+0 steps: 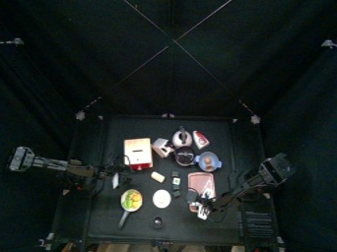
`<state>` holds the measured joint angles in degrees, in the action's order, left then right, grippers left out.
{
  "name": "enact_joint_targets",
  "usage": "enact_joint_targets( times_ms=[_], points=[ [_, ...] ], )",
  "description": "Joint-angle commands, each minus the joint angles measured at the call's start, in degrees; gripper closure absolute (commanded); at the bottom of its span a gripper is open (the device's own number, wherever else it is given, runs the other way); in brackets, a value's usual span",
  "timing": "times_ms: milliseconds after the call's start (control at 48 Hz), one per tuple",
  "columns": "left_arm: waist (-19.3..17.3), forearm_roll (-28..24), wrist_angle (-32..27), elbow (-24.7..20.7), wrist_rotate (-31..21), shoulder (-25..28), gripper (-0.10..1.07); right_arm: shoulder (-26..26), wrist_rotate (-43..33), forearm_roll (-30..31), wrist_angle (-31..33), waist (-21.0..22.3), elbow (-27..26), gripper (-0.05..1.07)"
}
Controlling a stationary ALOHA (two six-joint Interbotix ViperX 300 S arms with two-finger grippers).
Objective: Reorient white sushi roll to cut
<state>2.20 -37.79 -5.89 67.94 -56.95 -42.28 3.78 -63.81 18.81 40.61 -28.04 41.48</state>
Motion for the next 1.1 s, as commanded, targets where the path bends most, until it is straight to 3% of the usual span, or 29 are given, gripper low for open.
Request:
enact_joint_targets(
  times_ms=[0,292,604,833,1083],
  points=[
    [-0.1,0.1,0.2,-0.7,0.0,0.1,0.10,3.2,-1.7,0.2,0.1,0.4,-1.4,0.41],
    [-0.1,0.4,0.2,-0.5,0.0,0.2,0.10,10.7,-16.6,6.9,3.7,2.2,-0.4,0.41],
    [-0.1,0.8,0.2,-0.5,0.0,0.1,0.10,15.8,-47.7,15.5,6.0,4.0,3.2,0.41],
    [-0.1,0.8,0.2,-0.4,0.0,0.1,0.10,14.2,-69.0,17.2,8.1,2.2,5.4,0.41],
    [-0.1,1.8,0.2,-0.3,0.0,0.1,0.10,10.0,-80.2,17.2,8.2,1.7,4.7,0.40]
  ],
)
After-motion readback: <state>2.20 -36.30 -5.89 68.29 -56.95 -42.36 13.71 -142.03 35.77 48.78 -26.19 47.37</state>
